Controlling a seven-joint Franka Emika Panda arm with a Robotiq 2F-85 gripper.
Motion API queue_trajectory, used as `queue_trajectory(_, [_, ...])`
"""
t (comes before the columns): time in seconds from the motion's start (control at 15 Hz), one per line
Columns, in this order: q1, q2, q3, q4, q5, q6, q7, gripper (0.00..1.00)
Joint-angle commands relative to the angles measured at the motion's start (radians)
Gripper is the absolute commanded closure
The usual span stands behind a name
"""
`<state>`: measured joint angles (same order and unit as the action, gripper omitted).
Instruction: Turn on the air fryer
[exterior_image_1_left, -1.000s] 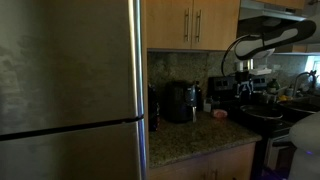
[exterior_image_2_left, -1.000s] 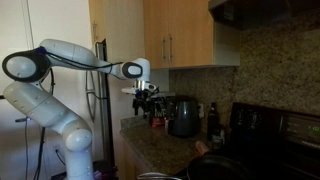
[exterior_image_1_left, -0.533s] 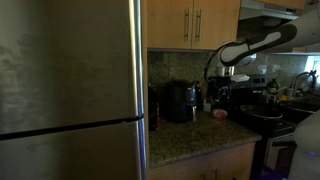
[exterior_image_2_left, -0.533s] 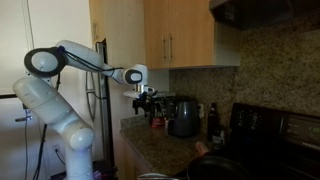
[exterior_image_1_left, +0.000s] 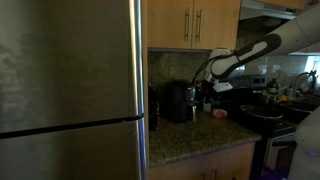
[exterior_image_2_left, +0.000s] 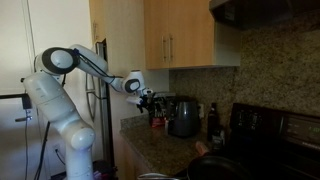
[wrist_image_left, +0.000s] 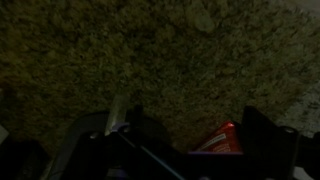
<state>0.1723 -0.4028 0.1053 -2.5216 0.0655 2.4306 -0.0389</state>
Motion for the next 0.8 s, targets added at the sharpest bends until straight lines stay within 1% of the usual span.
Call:
queue_trajectory(0.0, [-0.002, 0.032, 0.015, -0.007, -0.007, 0.063, 0.025, 0.0])
queue_trajectory(0.07, [-0.002, 0.065, 0.026, -0.014, -0.015, 0.115, 0.044, 0.0])
queue_trajectory(0.13, [-0.003, 0.09, 0.031, -0.016, -0.018, 0.14, 0.053, 0.0])
queue_trajectory(0.2, [-0.025, 0.11, 0.052, -0.025, -0.075, 0.161, 0.078, 0.0])
queue_trajectory(0.27, [-0.039, 0.15, 0.063, -0.032, -0.104, 0.216, 0.112, 0.0])
queue_trajectory(0.33, [-0.038, 0.165, 0.064, -0.037, -0.109, 0.261, 0.135, 0.0])
queue_trajectory(0.53, [-0.079, 0.206, 0.094, -0.067, -0.193, 0.466, 0.272, 0.0])
queue_trajectory(0.6, [-0.11, 0.22, 0.113, -0.075, -0.248, 0.535, 0.33, 0.0])
queue_trajectory(0.73, [-0.196, 0.233, 0.158, -0.083, -0.406, 0.629, 0.498, 0.0])
